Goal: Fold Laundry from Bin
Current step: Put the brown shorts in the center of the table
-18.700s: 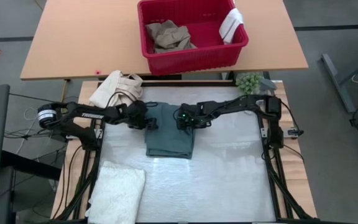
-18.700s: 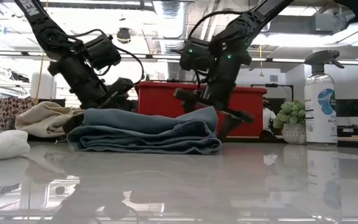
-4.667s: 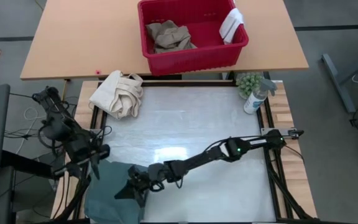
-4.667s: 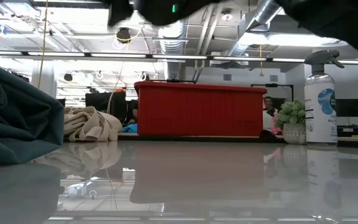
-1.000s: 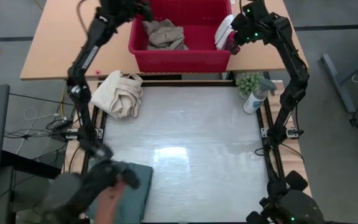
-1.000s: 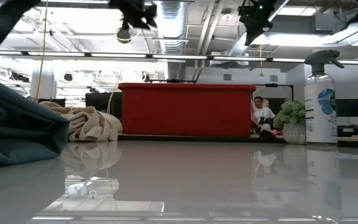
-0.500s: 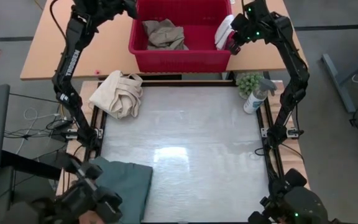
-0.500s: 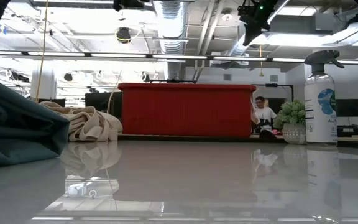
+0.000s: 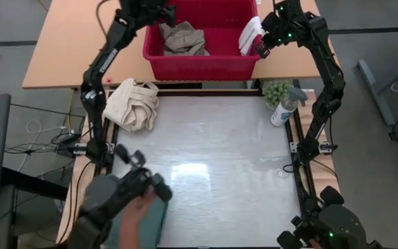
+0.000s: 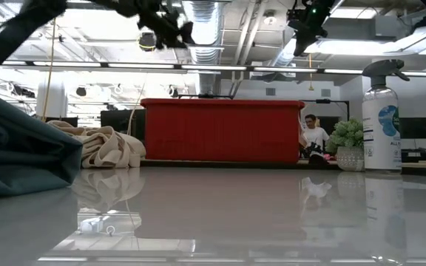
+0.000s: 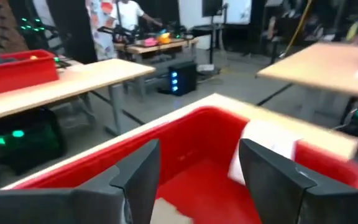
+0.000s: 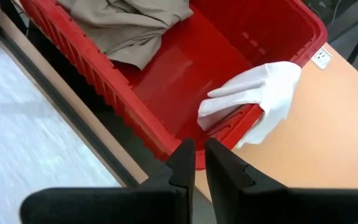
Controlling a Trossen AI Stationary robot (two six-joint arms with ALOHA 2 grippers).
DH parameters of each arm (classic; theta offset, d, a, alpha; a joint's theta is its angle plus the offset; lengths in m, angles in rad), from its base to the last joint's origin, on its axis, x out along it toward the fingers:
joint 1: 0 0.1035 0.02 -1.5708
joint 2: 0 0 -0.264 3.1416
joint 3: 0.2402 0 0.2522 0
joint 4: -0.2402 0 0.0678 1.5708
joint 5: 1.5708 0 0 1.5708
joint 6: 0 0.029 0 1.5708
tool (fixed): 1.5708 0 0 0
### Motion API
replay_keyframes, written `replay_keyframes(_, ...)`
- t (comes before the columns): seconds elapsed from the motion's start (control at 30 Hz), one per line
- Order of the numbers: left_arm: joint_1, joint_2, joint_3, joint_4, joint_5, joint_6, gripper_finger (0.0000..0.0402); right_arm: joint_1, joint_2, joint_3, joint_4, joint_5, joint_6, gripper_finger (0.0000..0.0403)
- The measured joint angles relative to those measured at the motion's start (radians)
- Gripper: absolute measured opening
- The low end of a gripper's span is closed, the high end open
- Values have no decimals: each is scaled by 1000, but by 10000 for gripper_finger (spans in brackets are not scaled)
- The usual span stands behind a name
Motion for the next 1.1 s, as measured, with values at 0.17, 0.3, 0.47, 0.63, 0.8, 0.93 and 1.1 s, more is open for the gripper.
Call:
replay_keyframes(0.17, -3, 127, -2, 98, -24, 80, 224, 0, 1, 0, -15, -44, 32, 64)
replay_keyframes(0.3, -6, 223, -2, 168, -69, 81, 231, 1, 2, -11, -13, -53, 34, 64)
replay_keyframes(0.47, -4, 281, -1, 206, -177, 208, 231, 1, 6, -20, -18, -55, 41, 64)
replay_keyframes(0.63, -7, 307, 0, 156, -224, 252, 231, 1, 10, -20, 4, -81, 54, 64)
replay_keyframes(0.8, -36, 254, -1, 67, -194, 207, 231, 15, 10, -20, 54, -132, 41, 64)
replay_keyframes(0.93, -68, 163, 1, 77, -145, 146, 231, 18, 10, -20, 128, -152, 18, 64)
replay_keyframes(1.1, -90, 99, 3, 81, -113, 77, 231, 16, 10, -20, 265, -207, 17, 64)
